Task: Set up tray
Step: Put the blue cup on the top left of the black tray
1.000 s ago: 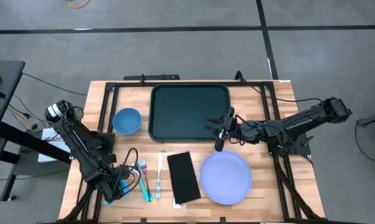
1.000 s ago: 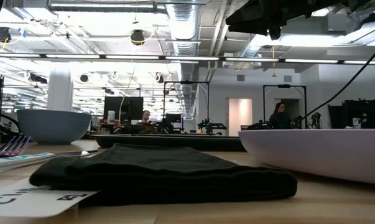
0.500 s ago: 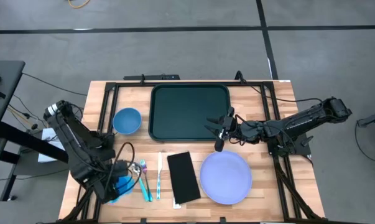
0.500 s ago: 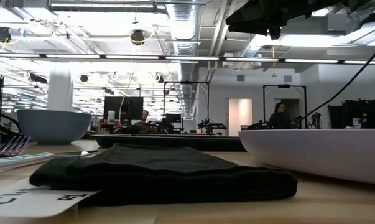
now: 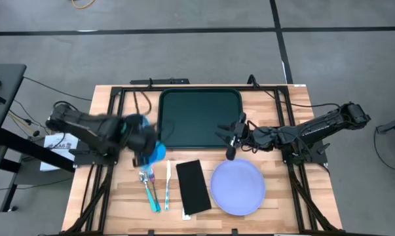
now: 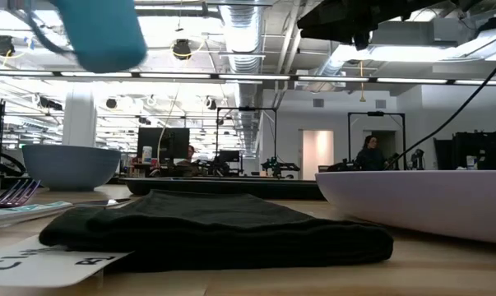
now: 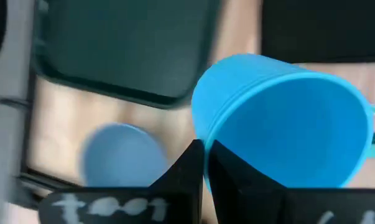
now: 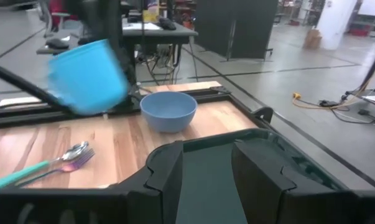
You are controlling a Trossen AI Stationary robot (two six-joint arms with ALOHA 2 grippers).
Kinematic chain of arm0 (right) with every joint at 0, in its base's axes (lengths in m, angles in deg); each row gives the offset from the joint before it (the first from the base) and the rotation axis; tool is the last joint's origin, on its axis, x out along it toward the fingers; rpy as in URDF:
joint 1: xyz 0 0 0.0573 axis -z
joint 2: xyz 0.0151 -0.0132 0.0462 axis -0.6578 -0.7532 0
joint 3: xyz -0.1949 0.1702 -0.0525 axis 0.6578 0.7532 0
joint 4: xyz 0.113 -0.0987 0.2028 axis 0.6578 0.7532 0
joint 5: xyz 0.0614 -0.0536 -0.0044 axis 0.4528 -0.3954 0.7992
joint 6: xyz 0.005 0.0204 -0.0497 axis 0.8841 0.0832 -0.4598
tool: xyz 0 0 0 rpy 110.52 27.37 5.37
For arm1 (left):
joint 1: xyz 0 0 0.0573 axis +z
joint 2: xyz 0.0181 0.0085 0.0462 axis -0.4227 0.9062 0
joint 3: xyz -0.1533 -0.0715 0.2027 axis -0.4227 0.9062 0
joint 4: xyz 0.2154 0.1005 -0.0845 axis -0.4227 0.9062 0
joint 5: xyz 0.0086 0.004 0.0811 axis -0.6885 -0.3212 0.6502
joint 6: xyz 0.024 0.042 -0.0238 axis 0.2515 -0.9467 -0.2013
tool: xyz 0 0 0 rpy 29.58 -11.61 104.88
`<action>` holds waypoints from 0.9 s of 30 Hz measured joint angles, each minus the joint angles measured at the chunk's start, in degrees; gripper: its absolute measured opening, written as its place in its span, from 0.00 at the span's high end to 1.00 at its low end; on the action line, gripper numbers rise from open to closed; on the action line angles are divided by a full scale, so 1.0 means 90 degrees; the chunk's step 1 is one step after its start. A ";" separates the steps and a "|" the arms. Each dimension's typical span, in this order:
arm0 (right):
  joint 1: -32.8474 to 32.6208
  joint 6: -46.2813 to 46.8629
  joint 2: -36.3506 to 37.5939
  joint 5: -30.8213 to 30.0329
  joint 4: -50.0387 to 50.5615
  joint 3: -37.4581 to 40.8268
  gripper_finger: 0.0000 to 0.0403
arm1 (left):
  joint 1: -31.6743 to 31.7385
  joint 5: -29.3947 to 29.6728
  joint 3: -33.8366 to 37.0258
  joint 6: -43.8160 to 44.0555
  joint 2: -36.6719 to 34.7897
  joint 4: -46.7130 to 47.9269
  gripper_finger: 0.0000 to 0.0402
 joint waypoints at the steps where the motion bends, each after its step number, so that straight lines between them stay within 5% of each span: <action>1: 0.0000 0.0000 0.0000 0.0018 0.0055 0.0000 0.68 | 0.0285 0.0069 -0.0025 -0.0440 0.0002 -0.0007 1.00; 16: -0.0002 0.0037 0.0000 0.0140 0.0389 -0.0002 0.68 | 0.3192 0.0366 -0.0087 -0.8354 0.0472 -0.2097 1.00; 27: -0.0002 0.0226 0.0000 0.0145 0.0807 -0.0007 0.68 | 0.5192 -0.0481 -0.0085 -1.0651 0.1629 -0.2945 1.00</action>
